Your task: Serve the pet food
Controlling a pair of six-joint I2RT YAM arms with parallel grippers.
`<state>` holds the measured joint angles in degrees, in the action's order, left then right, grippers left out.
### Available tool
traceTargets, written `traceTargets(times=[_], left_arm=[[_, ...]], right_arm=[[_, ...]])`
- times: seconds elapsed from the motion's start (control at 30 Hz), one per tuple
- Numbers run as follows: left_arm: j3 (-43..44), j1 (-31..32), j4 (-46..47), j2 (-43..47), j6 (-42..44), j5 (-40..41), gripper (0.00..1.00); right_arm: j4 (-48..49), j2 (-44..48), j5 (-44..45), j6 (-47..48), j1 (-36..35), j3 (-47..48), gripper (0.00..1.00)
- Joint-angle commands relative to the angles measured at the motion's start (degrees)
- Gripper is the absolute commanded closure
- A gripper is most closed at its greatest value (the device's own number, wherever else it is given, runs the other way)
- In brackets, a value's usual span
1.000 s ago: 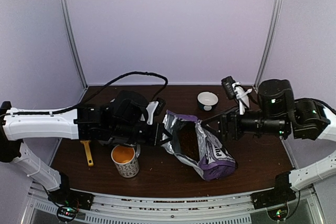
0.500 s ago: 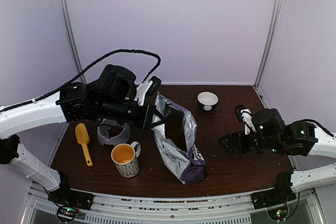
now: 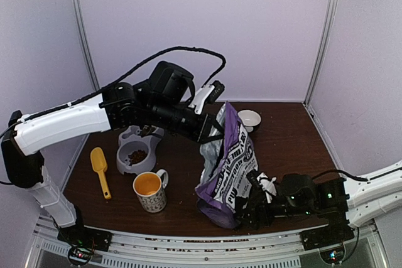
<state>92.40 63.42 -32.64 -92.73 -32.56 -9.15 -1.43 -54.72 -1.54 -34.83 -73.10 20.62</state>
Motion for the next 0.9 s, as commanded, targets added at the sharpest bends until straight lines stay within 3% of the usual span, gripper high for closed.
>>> traceTargets(times=[0.0, 0.23, 0.37, 0.47, 0.6, 0.73, 0.87], left_arm=[[3.93, 0.08, 7.78, 0.71, 3.04, -3.38, 1.0], [4.98, -0.17, 5.99, 1.63, 7.24, -7.74, 1.0], [4.63, -1.11, 5.56, 2.5, 10.58, -13.63, 1.0], [4.72, -1.77, 5.12, 3.22, 13.17, -18.92, 1.0], [5.17, -1.89, 3.91, 3.64, 15.21, -27.32, 1.0], [5.36, -1.74, 1.62, 4.23, 16.94, -30.68, 1.0], [8.36, -1.09, -3.73, 4.72, 20.08, -30.36, 1.0]], right_arm=[[15.54, -5.46, -2.96, 2.65, -4.03, 3.93, 0.09], [16.23, -11.83, 2.88, 4.44, -7.19, 11.45, 0.07], [6.76, -4.13, 8.42, 7.7, -6.6, 14.52, 0.06], [-5.74, 4.22, 13.62, 9.59, -5.56, 18.58, 0.04], [-17.61, 12.4, 17.62, 12.17, 0.05, 24.0, 0.0], [-20.48, 15.46, 6.27, 17.66, 10.67, 29.05, 0.0], [-21.91, 12.5, -7.78, 20.97, 18.1, 34.12, 0.0]])
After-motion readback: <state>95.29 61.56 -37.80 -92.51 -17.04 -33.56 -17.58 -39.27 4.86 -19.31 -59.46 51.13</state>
